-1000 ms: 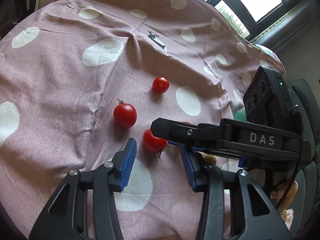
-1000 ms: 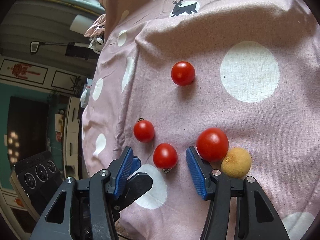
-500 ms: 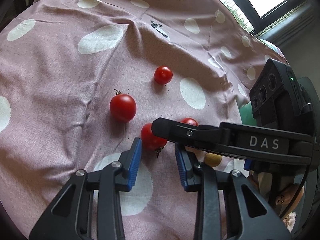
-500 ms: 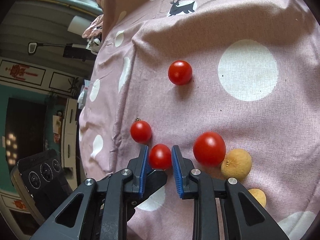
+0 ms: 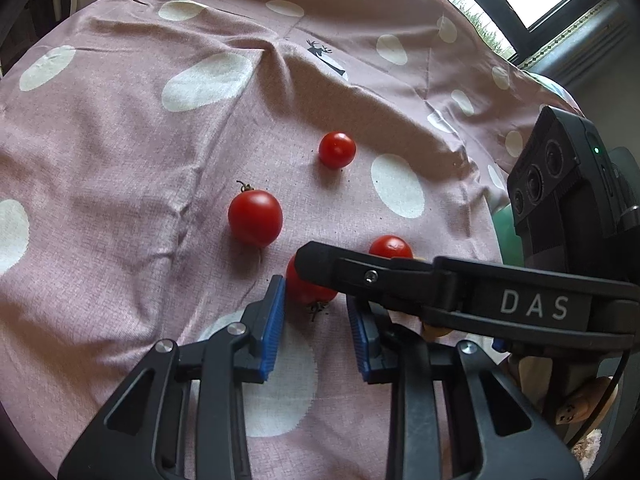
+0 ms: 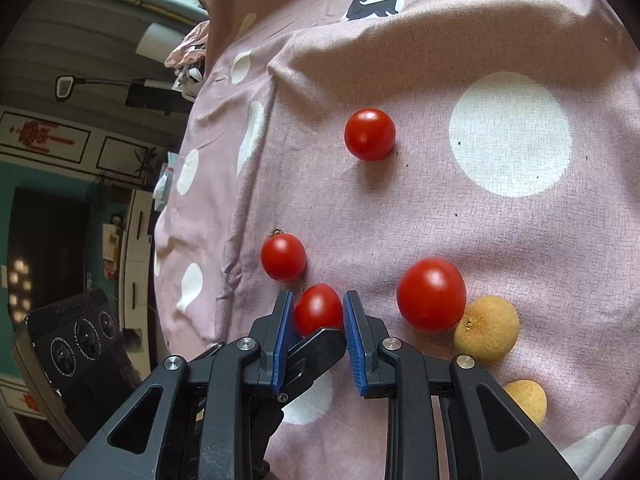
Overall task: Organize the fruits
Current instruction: 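Close the right gripper on the red cherry tomato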
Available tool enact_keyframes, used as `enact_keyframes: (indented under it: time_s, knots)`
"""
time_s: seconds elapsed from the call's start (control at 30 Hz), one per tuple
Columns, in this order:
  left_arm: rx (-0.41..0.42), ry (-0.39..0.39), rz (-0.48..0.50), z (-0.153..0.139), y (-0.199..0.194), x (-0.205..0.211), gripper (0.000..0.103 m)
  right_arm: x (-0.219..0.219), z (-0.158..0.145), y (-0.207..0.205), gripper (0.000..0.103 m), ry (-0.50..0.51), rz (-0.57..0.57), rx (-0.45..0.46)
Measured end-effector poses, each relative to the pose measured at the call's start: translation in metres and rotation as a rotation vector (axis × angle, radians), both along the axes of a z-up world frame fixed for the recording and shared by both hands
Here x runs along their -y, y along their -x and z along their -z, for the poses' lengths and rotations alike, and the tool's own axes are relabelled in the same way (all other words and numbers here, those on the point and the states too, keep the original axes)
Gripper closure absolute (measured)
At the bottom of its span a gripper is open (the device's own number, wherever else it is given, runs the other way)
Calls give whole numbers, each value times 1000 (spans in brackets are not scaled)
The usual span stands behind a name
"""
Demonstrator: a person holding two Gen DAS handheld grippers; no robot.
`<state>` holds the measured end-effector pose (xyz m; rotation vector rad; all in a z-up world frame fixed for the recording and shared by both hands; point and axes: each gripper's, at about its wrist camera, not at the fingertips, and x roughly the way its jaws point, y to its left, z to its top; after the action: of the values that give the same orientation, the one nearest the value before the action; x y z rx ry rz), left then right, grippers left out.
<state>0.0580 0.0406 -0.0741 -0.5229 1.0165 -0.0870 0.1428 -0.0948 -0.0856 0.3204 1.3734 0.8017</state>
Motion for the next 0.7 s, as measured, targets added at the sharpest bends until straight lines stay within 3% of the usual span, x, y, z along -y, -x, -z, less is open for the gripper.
enact_keyframes:
  time_s: [0.43,0.7]
  knots:
    - [73,-31,19,-19,11,7,75,0,-25,15,73,7,-11,124]
    - [-11,-24,20,-1,3,9,77,-8,-10,12,73,99,-2,97]
